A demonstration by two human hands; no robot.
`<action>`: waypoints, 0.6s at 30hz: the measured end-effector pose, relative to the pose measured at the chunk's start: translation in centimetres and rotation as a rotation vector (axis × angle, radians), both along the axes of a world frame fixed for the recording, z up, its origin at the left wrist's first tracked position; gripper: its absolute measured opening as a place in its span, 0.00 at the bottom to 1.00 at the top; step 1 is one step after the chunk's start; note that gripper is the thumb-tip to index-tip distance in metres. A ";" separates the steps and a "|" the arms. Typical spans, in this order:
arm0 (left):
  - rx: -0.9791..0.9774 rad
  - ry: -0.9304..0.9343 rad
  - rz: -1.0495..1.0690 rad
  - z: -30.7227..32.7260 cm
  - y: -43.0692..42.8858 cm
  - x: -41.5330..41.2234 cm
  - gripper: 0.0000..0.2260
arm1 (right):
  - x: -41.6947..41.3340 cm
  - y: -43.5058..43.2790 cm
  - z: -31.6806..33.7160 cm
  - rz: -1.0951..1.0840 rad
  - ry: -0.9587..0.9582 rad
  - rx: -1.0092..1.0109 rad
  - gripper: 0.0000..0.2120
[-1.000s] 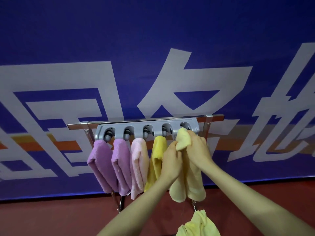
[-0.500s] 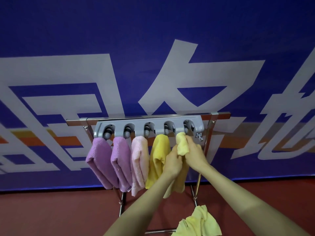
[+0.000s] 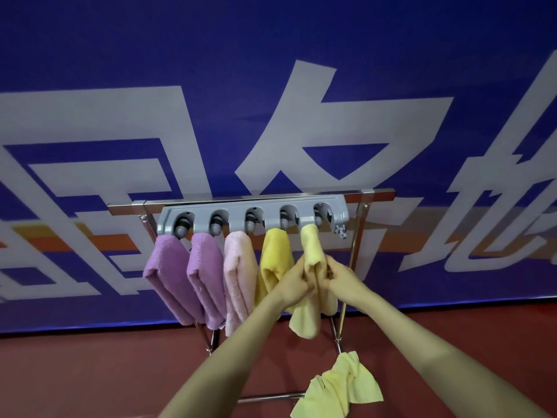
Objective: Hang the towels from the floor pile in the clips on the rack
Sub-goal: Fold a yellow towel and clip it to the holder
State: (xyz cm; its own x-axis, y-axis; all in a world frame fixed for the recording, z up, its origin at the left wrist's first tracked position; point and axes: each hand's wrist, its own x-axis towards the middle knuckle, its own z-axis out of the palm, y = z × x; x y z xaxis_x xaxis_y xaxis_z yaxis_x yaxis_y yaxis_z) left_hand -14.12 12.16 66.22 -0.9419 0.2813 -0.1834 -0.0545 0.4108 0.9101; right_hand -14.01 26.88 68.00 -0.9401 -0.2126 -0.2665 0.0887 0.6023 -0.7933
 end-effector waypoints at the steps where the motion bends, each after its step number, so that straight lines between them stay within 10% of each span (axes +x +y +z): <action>1: -0.012 -0.008 0.001 -0.2 -0.3 0.4 0.25 | 0.2 0.1 -0.3 0.007 -0.023 -0.010 0.25; 9: -0.061 -0.073 0.198 -1.7 -2.9 4.6 0.14 | 4.1 1.0 -1.4 -0.003 -0.142 -0.101 0.14; 18: 0.300 -0.175 0.473 1.7 -4.7 9.0 0.11 | 7.6 1.0 0.7 -0.126 -0.238 -0.433 0.11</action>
State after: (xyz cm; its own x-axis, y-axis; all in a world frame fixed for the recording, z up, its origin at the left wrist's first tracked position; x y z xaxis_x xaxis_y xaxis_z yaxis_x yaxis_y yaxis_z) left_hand -5.12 7.43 67.92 -0.9404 -0.0988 -0.3253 -0.3296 0.0304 0.9436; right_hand -6.40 27.93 68.70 -0.8897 -0.2395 -0.3886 0.3479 0.1955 -0.9169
